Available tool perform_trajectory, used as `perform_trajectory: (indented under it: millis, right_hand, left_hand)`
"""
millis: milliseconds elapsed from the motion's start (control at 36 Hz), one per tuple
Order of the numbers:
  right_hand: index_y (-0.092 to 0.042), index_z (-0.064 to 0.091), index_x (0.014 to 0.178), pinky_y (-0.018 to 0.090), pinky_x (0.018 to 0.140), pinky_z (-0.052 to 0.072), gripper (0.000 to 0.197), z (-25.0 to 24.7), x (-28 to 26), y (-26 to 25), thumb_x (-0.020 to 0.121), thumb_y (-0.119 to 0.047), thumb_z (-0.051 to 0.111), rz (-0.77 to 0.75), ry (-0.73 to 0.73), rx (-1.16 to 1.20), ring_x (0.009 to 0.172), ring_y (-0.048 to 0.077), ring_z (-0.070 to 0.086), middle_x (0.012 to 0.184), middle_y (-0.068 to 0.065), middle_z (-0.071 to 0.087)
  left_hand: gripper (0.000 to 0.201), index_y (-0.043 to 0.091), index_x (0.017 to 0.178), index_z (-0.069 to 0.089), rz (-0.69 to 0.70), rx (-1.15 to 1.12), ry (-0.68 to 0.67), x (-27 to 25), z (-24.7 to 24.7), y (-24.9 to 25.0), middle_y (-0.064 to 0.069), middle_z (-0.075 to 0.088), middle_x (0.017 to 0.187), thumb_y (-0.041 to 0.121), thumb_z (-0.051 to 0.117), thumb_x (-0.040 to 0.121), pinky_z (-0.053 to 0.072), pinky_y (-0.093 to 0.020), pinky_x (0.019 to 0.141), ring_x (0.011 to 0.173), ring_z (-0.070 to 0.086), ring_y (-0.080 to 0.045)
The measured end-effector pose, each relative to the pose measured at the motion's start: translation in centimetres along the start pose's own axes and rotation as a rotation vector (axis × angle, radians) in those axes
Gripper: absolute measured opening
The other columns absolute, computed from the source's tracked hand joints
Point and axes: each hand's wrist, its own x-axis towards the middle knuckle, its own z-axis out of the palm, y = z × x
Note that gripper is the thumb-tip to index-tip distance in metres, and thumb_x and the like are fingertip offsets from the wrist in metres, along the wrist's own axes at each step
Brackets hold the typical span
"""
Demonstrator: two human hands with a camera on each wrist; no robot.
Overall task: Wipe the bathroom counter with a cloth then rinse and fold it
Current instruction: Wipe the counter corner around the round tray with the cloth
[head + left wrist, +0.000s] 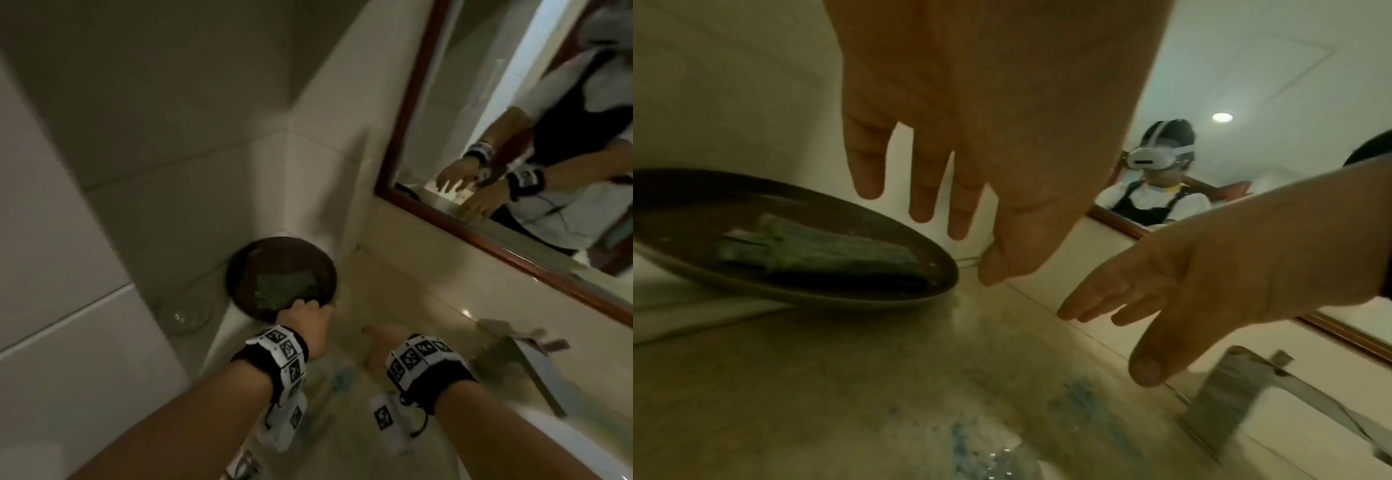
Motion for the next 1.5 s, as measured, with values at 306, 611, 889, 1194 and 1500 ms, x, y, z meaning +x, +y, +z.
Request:
perform_trajectory:
  millis: [306,611,889,1194,1500]
  right_hand:
    - [-0.008,0.055,0.123,0.036,0.095,0.045,0.033,-4.0,6.6,-7.4,0.091,-0.017,0.05,-0.198,0.156,-0.043,0.116,0.03,0.055,0.126,0.013,0.057]
    - [-0.006,0.048,0.125,0.038,0.09,0.047,0.039,-6.0,12.9,-9.2,0.091,-0.026,0.051,-0.07,0.226,0.146,0.112,0.033,0.055,0.124,0.016,0.055]
    - [-0.004,0.033,0.138,0.037,0.099,0.043,0.065,-5.6,15.5,-9.8,0.084,-0.024,0.064,-0.027,0.117,0.265,0.121,0.033,0.05,0.134,0.017,0.048]
    - [-0.014,0.056,0.115,0.033,0.095,0.043,0.032,-6.1,13.3,-8.8,0.086,-0.025,0.062,-0.258,0.189,0.502,0.113,0.027,0.055,0.119,0.008,0.06]
    - [-0.018,0.044,0.134,0.031,0.087,0.047,0.049,-8.7,8.1,-0.9,0.087,-0.013,0.058,-0.149,0.24,0.694,0.112,0.025,0.057,0.125,0.009,0.058]
  left_hand:
    - [0.045,0.02,0.131,0.043,-0.236,-0.05,0.039,2.8,0.4,-7.9,-0.008,0.047,0.13,0.031,0.052,0.089,0.04,-0.045,0.099,0.119,0.044,-0.03]
    - [0.059,0.024,0.146,0.024,-0.434,-0.121,0.147,8.4,1.4,-11.8,-0.002,0.03,0.15,0.031,0.047,0.091,0.033,-0.05,0.098,0.134,0.026,-0.028]
    - [0.08,0.02,0.149,0.017,-0.347,-0.116,0.101,10.1,2.8,-13.1,-0.006,0.035,0.141,0.043,0.055,0.081,0.03,-0.051,0.098,0.129,0.028,-0.029]
    - [0.095,0.042,0.144,0.005,-0.215,-0.127,0.126,11.1,0.9,-12.4,0.012,0.004,0.157,0.048,0.065,0.071,0.016,-0.063,0.105,0.142,0.004,-0.03]
    - [0.047,0.029,0.127,0.05,-0.026,-0.063,0.058,12.3,-3.4,-6.6,0.0,0.054,0.122,0.04,0.054,0.082,0.034,-0.046,0.095,0.119,0.044,-0.026]
